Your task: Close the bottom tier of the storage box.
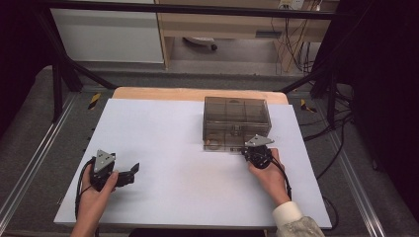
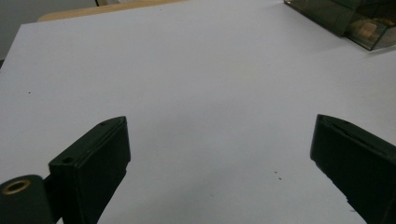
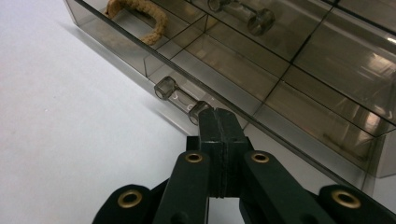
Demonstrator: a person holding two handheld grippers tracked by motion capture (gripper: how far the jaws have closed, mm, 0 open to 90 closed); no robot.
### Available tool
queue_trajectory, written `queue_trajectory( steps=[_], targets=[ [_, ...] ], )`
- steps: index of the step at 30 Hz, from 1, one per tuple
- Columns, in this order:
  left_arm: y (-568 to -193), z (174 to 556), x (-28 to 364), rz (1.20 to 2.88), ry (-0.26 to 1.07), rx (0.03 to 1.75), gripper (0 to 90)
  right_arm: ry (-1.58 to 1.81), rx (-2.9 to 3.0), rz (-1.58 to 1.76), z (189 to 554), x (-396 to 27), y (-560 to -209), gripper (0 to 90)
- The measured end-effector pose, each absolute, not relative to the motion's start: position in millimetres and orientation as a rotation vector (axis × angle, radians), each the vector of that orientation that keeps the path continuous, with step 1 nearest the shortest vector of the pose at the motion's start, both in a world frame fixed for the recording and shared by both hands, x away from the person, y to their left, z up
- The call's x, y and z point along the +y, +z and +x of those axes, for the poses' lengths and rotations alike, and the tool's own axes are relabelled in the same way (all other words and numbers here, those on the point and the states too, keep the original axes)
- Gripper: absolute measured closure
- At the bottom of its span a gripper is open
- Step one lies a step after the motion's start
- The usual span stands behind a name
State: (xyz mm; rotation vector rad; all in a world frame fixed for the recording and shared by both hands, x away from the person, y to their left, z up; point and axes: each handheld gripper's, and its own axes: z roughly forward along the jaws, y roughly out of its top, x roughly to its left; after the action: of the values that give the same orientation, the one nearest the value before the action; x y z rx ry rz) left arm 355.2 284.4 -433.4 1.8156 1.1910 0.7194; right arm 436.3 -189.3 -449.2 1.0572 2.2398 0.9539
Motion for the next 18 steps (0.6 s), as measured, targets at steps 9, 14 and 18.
queue_trajectory(
  steps=[9, 14, 18],
  targets=[
    [-434, 355, 285, 1.819, 0.721, 1.194, 4.7, 0.952, 2.239, 1.059, 442, -188, -449, 90.0],
    [-434, 356, 285, 1.821, 0.718, 1.194, 4.7, 0.942, 2.24, 1.064, 447, -188, -450, 90.0],
    [-434, 355, 285, 1.818, 0.72, 1.195, 4.7, 0.945, 2.234, 1.075, 449, -190, -450, 90.0]
  ],
)
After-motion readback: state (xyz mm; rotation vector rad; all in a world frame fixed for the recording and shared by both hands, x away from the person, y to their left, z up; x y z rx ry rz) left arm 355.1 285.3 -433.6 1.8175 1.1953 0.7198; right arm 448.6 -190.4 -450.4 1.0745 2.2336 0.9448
